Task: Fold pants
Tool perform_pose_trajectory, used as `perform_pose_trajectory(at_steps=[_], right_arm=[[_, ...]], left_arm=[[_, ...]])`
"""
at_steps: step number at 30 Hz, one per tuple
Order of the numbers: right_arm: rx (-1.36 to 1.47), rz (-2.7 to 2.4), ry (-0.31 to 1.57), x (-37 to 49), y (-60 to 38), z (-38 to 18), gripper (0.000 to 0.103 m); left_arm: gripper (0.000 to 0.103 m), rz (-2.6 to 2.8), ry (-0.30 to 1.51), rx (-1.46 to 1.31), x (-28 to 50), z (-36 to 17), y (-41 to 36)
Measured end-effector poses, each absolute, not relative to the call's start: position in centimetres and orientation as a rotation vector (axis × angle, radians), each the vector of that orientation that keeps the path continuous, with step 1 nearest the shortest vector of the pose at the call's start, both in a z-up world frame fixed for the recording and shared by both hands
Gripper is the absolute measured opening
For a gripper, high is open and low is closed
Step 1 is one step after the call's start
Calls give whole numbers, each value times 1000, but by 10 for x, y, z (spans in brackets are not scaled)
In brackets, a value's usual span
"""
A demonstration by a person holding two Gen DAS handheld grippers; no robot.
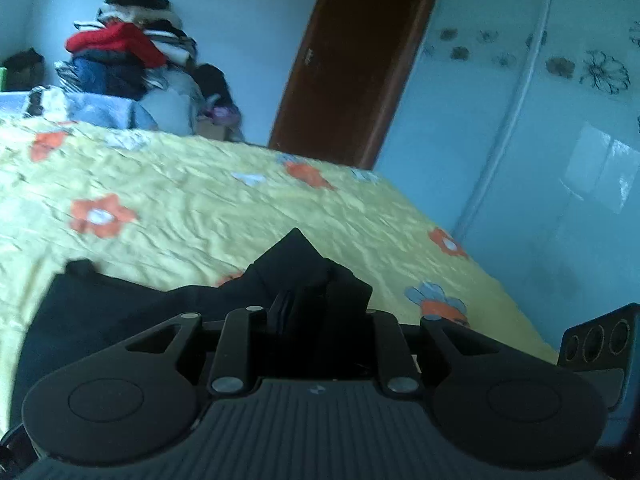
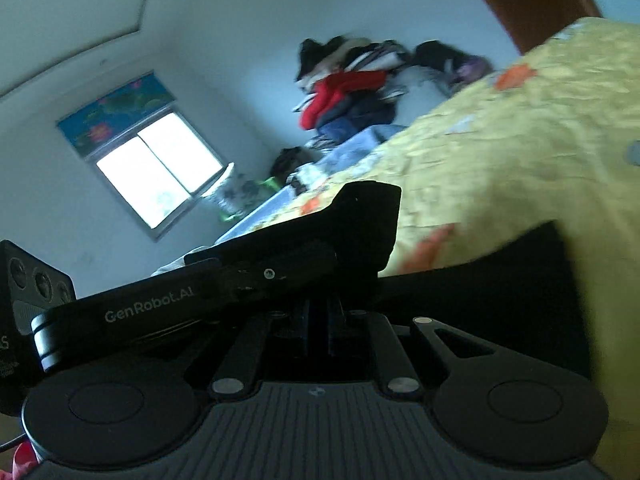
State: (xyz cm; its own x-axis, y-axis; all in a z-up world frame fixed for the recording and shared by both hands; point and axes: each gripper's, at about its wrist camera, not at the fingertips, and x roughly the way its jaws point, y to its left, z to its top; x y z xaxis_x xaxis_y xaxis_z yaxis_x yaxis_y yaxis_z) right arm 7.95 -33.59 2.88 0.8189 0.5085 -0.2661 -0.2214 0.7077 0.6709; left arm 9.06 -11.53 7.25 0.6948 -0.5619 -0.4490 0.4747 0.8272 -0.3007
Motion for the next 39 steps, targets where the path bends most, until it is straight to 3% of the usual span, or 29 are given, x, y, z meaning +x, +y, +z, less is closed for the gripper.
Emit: perform_pose_trajectory(at_steps=[7, 10, 12, 16, 19, 22, 24, 26, 28, 30, 35, 36, 37, 39], right_arm=[[712, 361, 470, 67, -369, 12, 8], [713, 345, 478, 63, -376, 9, 8], [709, 330, 484, 60, -381, 7, 8], [686, 272, 475, 49, -398, 4, 8], [632, 150, 464, 41, -414, 6, 8], [608, 73, 445, 40, -425, 12, 8], [608, 93, 431, 45, -425, 18, 9], [585, 126, 433, 56, -419, 25, 17], [546, 151, 452, 72, -408, 28, 45], [513, 178, 459, 86, -398, 28, 58], [496, 230, 529, 121, -382, 19, 57], [501, 243, 542, 127, -380, 16, 51], [499, 247, 553, 131, -378, 14, 29], [468, 251, 573, 135, -373, 9, 11]], left_arm=[[24, -633, 587, -128, 85, 61, -149], [29, -651, 606, -129, 84, 56, -156], [38, -661, 632, -144, 83, 54, -158], [71, -741, 658, -170, 80, 57, -154], [79, -762, 573, -133, 69, 71, -142], [93, -684, 475, -65, 65, 84, -122], [96, -571, 426, -38, 68, 90, -105], [99, -431, 394, -8, 77, 91, -86], [100, -275, 387, 22, 91, 89, -66], [101, -125, 403, 52, 107, 86, -46], [102, 38, 491, 79, 141, 68, -9], [102, 39, 513, 67, 145, 64, -4], [102, 39, 535, 50, 147, 60, 1], [102, 17, 572, 11, 149, 51, 4]])
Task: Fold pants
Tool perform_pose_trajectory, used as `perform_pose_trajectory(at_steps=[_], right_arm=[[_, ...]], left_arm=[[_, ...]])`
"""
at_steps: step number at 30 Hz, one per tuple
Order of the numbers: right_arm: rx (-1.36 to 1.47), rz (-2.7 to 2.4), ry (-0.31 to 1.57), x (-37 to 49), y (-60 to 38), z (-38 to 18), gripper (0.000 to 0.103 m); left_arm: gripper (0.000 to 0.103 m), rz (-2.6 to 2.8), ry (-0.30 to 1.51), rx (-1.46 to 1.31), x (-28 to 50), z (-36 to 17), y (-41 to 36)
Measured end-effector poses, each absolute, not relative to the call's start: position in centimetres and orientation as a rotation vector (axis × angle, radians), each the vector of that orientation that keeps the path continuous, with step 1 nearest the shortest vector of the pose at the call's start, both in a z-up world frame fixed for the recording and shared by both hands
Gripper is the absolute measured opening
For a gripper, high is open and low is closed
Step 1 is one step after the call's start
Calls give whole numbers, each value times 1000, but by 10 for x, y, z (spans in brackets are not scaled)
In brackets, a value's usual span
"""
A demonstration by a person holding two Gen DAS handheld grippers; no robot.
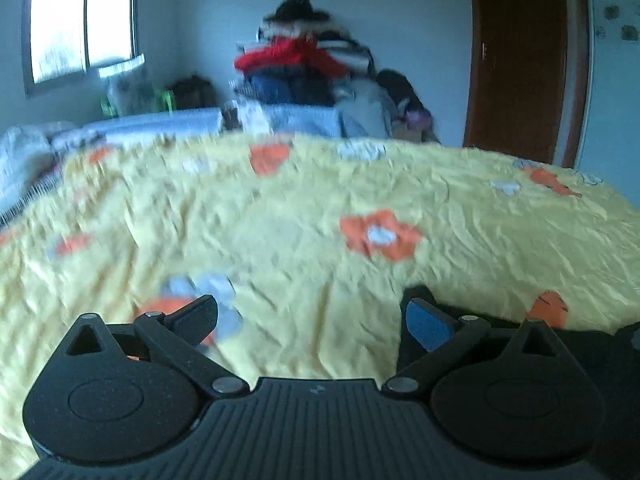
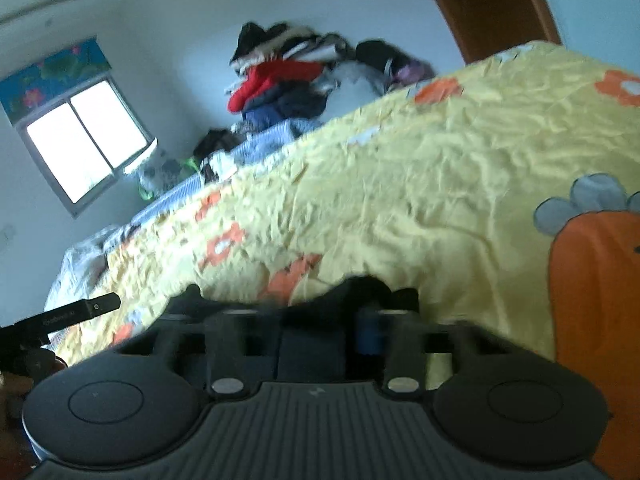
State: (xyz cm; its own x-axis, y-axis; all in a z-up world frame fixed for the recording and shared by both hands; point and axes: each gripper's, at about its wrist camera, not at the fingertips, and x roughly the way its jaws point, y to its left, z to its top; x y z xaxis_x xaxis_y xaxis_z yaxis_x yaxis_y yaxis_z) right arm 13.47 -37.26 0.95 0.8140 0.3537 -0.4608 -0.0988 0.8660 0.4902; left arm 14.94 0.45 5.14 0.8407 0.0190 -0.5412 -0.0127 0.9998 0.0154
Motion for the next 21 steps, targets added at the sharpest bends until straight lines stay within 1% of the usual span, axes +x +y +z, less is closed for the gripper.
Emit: perform_pose_trajectory(at_steps=[4, 7, 9, 11, 14, 16, 19, 21], right_arm=[[414, 196, 538, 128, -378, 14, 10], [427, 178, 567, 132, -382, 9, 11], [418, 175, 589, 134, -381, 4, 14], [420, 151, 565, 127, -381, 9, 19], [305, 9, 484, 104, -373, 28, 21], [203, 26, 451, 91, -358, 40, 21], [119, 209, 518, 87, -336, 41, 21], [-12, 214, 600, 88, -321, 28, 21]], left_arm=[[102, -57, 575, 6, 147, 40, -2], [102, -96, 564, 43, 151, 37, -16], [103, -109, 581, 102, 159, 30, -29], [103, -107, 607, 175, 166, 20, -39], [103, -90, 588, 243, 167, 9, -46], [103, -83, 578, 267, 168, 5, -49], [103, -80, 572, 296, 167, 2, -51], [103, -72, 551, 294, 161, 6, -48]])
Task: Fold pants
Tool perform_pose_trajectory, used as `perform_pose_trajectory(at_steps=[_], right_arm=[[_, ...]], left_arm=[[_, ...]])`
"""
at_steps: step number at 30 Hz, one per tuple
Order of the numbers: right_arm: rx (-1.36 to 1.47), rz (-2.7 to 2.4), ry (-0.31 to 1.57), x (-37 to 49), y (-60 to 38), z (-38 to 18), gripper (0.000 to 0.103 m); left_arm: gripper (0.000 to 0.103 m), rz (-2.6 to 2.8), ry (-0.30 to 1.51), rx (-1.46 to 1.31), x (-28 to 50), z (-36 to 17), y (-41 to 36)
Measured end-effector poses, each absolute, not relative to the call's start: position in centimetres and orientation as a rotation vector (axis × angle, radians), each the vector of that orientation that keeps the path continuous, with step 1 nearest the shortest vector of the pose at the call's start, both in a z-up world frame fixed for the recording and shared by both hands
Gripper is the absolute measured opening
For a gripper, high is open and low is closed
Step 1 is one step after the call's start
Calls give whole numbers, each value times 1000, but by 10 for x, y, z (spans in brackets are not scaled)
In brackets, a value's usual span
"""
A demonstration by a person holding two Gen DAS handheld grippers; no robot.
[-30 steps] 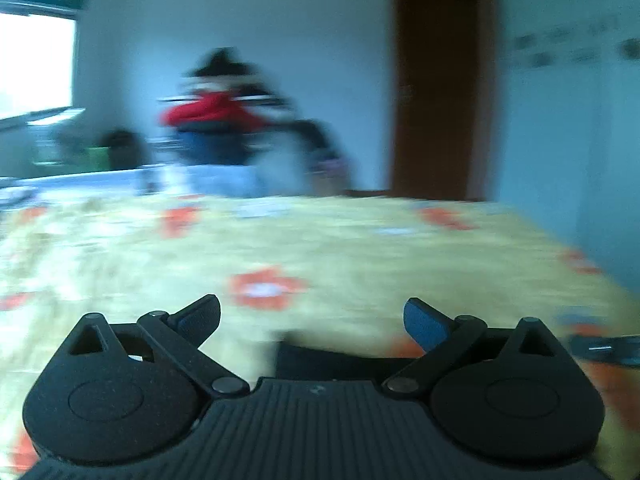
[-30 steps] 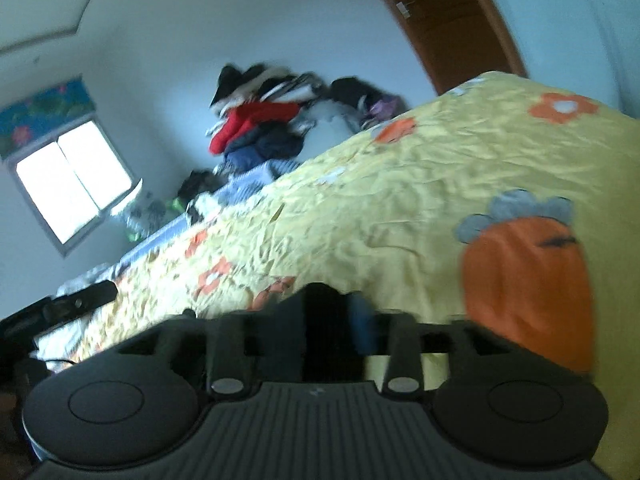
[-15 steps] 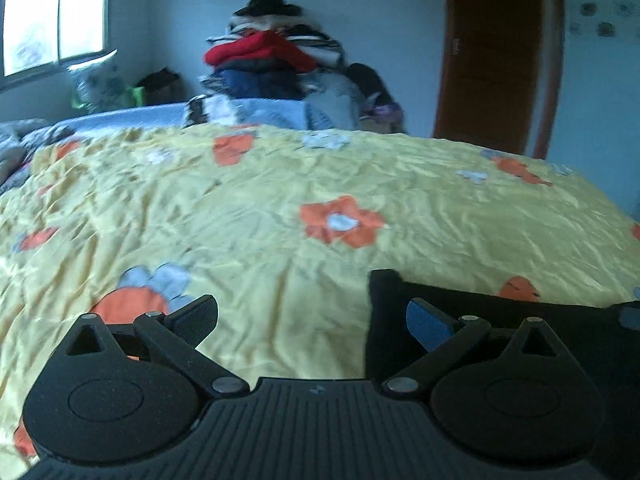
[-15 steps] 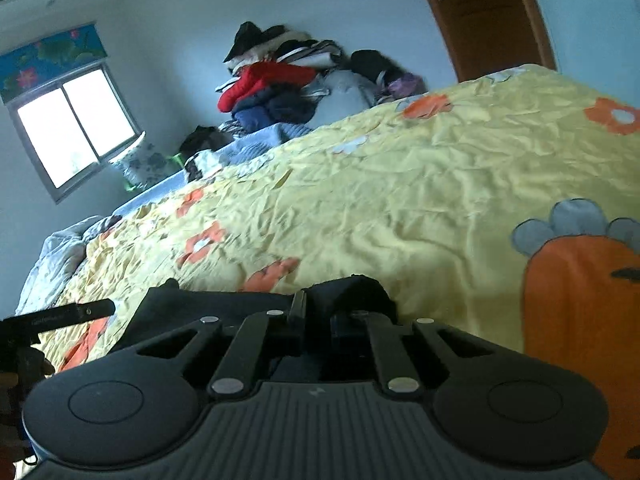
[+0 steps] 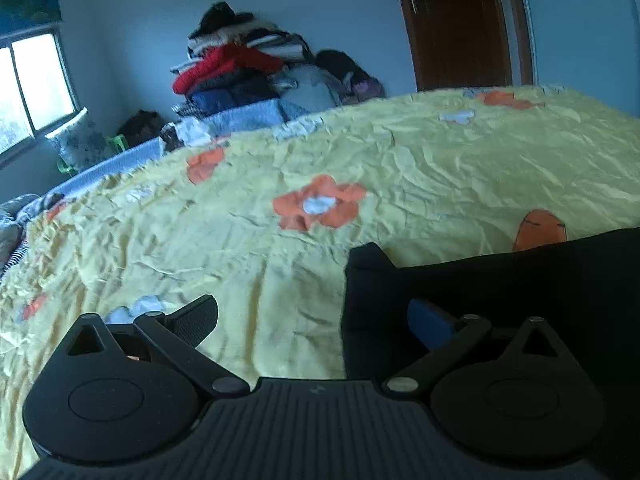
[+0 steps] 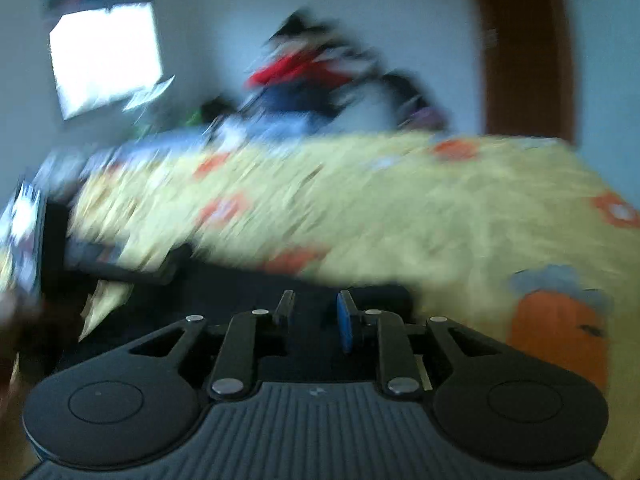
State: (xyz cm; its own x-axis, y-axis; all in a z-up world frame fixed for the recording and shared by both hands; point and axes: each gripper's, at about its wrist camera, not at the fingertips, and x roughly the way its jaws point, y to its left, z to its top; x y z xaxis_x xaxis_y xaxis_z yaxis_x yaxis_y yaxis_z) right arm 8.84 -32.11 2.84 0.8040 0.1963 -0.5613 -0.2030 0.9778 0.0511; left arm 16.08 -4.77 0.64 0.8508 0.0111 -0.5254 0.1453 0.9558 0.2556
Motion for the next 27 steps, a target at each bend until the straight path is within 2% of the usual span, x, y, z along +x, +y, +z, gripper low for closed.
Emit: perform_pose_trajectory(at_steps=[1, 3, 7, 10, 12, 14, 16, 18, 27], right_arm=[[-64, 174, 613, 89, -319, 22, 22], [-36, 120, 609, 85, -329, 20, 30], [65, 180, 565, 67, -341, 32, 31], [41, 201, 623, 70, -335, 24, 31], [133, 179, 625, 71, -350, 22, 33], [266, 161, 635, 71, -372, 20, 37], [336, 141, 657, 71, -386, 13, 48], [382, 167, 672, 73, -393, 7, 50], [517, 337, 689, 87, -395, -7, 50]], left_arm=[[103, -72, 542, 291, 155, 9, -45], [103, -85, 530, 279, 143, 16, -36], [103, -199, 578, 219, 123, 19, -23], [103, -295, 665, 172, 115, 7, -18], [103, -352, 688, 85, 114, 4, -7], [103, -396, 736, 3, 118, 2, 4], [103, -468, 775, -78, 123, -1, 12], [103, -512, 776, -95, 121, -3, 13], [100, -616, 721, -63, 115, -11, -6]])
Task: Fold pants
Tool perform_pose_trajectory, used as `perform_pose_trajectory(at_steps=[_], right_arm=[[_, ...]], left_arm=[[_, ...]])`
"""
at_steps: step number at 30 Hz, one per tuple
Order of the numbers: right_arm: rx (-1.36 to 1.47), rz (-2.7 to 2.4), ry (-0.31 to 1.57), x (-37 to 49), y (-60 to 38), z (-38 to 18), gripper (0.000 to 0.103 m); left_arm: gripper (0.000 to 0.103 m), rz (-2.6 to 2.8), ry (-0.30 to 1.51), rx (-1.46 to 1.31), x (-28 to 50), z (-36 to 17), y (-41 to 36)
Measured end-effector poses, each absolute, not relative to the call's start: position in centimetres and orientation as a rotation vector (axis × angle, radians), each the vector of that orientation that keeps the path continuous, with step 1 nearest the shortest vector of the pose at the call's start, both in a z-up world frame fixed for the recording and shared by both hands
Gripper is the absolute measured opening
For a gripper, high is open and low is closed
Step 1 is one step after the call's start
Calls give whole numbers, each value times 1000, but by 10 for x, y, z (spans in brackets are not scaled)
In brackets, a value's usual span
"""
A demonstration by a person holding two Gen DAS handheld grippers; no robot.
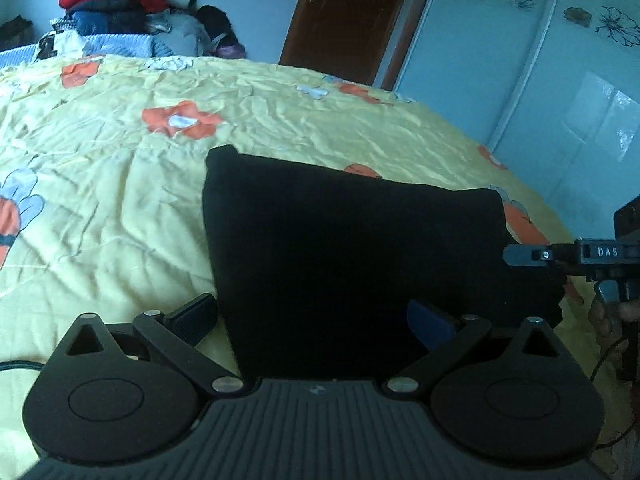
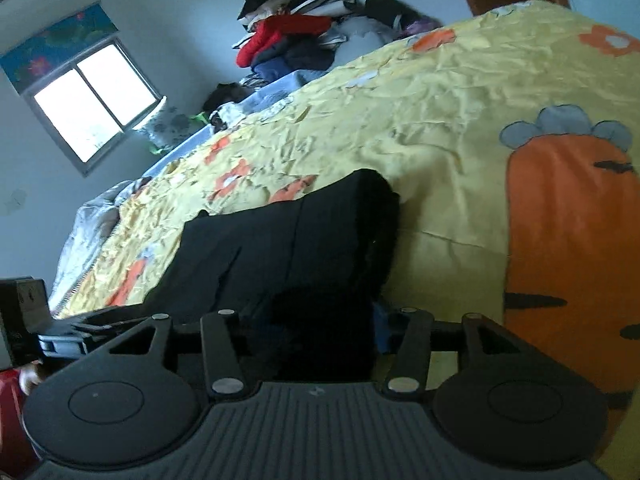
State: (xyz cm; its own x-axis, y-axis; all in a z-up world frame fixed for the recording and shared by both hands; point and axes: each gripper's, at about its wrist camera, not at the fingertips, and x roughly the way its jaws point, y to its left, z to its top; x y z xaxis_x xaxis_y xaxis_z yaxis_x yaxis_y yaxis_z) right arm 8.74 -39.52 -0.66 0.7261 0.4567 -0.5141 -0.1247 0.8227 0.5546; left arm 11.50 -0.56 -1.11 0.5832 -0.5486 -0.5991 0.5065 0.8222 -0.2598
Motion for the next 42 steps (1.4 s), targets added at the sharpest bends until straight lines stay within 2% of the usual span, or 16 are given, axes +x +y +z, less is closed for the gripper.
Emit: perform_pose_trajectory(at_steps=[1, 3, 5, 8, 15, 22, 23, 25, 28, 30, 32, 34, 36, 37, 39, 42], right_arm=[[529, 342, 686, 89, -394, -7, 48], [534, 337, 685, 89, -393, -9, 39], [548, 331, 671, 86, -391, -7, 32], [582, 320, 639, 80, -388, -6, 26], [580, 360, 558, 81, -371, 27, 23], [524, 399, 501, 122, -340, 50, 19], [519, 391, 499, 131, -337, 50, 18], [501, 358, 505, 148, -332, 45, 10], [443, 345, 569, 167, -326, 32, 10], [312, 248, 605, 168, -312, 31, 10], [231, 209, 565, 160, -302, 37, 10], [209, 248, 509, 152, -293, 48, 10], [163, 315, 485, 152, -277, 57, 10], [128, 335, 485, 155, -266, 59, 10], [59, 353, 516, 168, -247, 56, 10], [29, 313, 624, 190, -235, 35, 10]], left_arm=[[97, -613, 721, -70, 116, -11, -7], [77, -588, 719, -81, 118, -9, -7], [44, -549, 723, -90, 119, -7, -2], [25, -545, 728, -180, 124, -4, 14], [21, -534, 601, -159, 123, 29, 27], [21, -417, 515, -132, 150, 57, 46], [21, -400, 519, -116, 157, 57, 48], [21, -362, 544, -80, 170, 50, 47], [25, -321, 612, -32, 182, 30, 45], [44, -290, 630, -16, 176, 23, 50], [67, -237, 630, -12, 168, 18, 56], [80, -155, 603, 16, 157, 19, 59], [81, -101, 548, 32, 150, 29, 58], [85, -103, 513, 30, 148, 37, 57], [101, -167, 489, 17, 144, 45, 51], [103, -285, 568, 35, 149, 40, 37]])
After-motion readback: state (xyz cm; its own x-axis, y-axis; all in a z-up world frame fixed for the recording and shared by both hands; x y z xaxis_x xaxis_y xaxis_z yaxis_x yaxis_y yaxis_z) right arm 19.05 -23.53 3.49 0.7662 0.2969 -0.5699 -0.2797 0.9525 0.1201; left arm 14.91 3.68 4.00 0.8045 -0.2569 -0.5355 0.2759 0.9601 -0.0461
